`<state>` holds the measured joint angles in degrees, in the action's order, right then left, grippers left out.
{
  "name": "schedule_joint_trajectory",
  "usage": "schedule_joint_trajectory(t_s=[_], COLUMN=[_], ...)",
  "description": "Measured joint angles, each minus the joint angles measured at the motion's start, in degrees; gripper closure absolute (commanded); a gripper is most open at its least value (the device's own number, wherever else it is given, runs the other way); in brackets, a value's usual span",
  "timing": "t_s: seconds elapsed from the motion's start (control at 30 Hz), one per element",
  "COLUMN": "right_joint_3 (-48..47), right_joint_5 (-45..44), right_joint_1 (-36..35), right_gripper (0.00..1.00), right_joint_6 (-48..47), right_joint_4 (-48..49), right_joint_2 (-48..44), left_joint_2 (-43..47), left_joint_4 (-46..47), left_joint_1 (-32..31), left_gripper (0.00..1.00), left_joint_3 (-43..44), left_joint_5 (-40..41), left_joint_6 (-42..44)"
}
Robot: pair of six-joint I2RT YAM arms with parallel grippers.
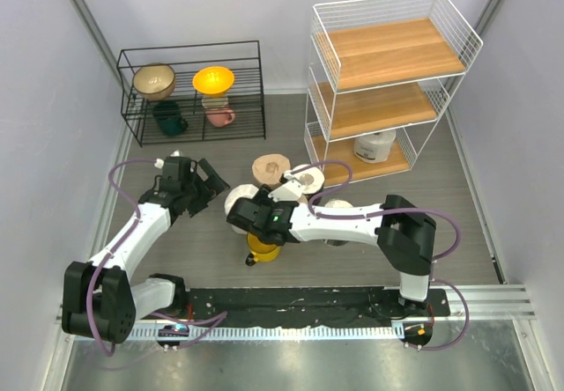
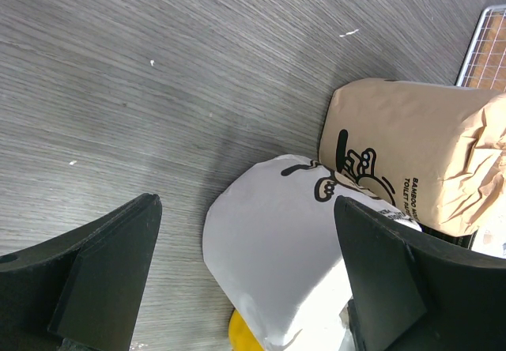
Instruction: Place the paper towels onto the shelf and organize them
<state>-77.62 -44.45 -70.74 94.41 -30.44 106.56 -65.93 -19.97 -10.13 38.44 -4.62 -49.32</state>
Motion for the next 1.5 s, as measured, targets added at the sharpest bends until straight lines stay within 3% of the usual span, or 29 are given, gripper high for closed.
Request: schedule_joint_trajectory(t_s=[0.17,0.4,1.1,1.3,1.5], right_joint_3=[0.11,1.86,14.36,17.55,17.86], right_joint_5=[0.15,-0.22,-7.02,-9.35,-13.33], right_joint_1=[0.24,0.24,-1.7,-2.75,-2.82], right_gripper=[0.68,0.69,0.75,0.75,0.74], right_joint_6=[-2.29,-8.66,-20.72,-20.96,-13.88], right_joint_4=[1.14,1.51,4.13,2.4,-7.98], right_joint_2=[-0.11,-3.43,-33.59,-44.11,-48.22], left_joint_2=[0.0,0.0,1.2,1.18,1.16], left_joint_4=[0.0,-0.04,-1.09,-1.09,-1.09], left_joint_1=[0.0,0.0,0.0,0.0,0.0], left_gripper=[0.04,0.04,0.04,0.04,0.04], left_joint_3=[0.0,0.0,0.0,0.0,0.0], left_joint_5=[0.0,0.07,1.57,1.57,1.57], left_joint_6=[0.0,0.0,0.02,0.02,0.02])
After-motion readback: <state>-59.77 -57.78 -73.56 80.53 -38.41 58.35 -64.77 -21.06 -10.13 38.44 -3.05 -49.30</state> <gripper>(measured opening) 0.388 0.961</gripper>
